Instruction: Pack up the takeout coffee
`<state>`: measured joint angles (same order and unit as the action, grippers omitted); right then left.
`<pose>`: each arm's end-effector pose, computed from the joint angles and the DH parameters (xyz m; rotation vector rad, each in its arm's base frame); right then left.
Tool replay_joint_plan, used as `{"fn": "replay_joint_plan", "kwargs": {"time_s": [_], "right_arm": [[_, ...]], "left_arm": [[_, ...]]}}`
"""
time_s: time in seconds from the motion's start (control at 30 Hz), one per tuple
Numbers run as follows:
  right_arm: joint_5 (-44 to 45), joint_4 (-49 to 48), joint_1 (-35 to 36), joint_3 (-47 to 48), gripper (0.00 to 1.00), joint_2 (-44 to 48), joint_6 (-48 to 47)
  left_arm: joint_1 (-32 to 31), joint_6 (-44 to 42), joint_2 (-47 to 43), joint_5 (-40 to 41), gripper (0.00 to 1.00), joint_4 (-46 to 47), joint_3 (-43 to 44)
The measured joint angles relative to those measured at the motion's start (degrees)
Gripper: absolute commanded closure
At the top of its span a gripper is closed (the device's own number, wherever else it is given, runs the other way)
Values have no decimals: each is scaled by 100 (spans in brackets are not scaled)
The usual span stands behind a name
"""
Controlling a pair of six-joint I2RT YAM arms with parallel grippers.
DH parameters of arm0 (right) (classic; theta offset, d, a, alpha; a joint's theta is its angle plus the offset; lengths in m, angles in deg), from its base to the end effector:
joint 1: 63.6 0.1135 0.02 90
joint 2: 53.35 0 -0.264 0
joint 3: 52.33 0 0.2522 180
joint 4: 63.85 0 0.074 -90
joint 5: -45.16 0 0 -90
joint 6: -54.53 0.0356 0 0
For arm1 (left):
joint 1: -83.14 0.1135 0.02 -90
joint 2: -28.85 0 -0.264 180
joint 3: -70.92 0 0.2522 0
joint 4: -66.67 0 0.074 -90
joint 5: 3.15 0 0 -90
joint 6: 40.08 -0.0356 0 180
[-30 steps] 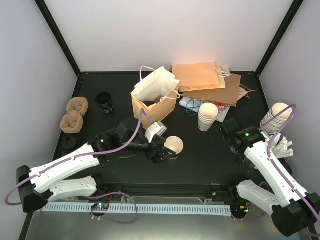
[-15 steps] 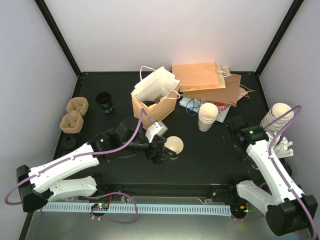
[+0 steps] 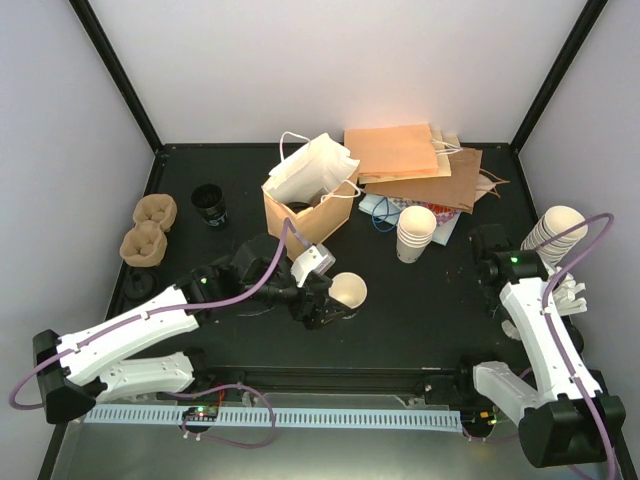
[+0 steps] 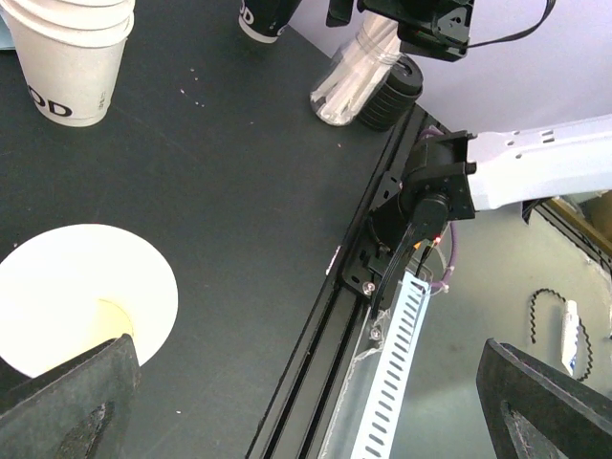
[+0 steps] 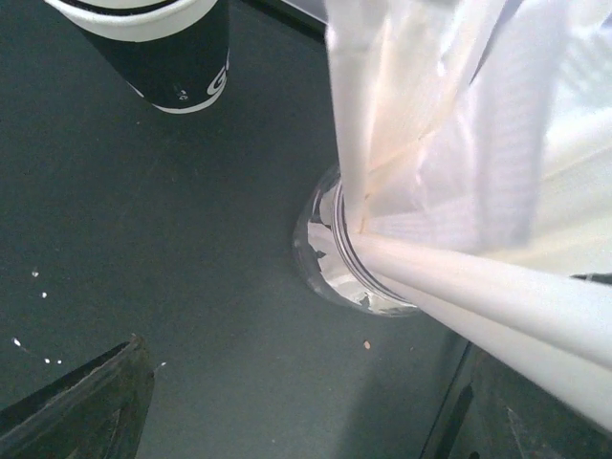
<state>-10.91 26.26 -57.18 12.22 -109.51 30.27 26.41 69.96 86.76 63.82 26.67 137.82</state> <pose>0.1388 -0.0044 0.2671 1.3511 2.2554 -0.5360 0.1092 -0.1919 0.3216 0.9747 2.0980 -1.1742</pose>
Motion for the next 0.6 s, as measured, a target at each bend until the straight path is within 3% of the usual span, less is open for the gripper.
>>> {"fn": "replay_joint_plan", "kwargs": {"time_s": [0.17,0.4,0.6], "right_arm": [[-219,-247,-354,0,13,0,-400],[-544,-507,-955,-2,9,-55,-868],[-597,-549,-1244,-4,13,-59,-949]], "left_arm": [[0,-13,33,-11,1,-22,0],[0,-24,72,-13,1,-46,0],[0,-44,72,-11,1,-52,0]]}}
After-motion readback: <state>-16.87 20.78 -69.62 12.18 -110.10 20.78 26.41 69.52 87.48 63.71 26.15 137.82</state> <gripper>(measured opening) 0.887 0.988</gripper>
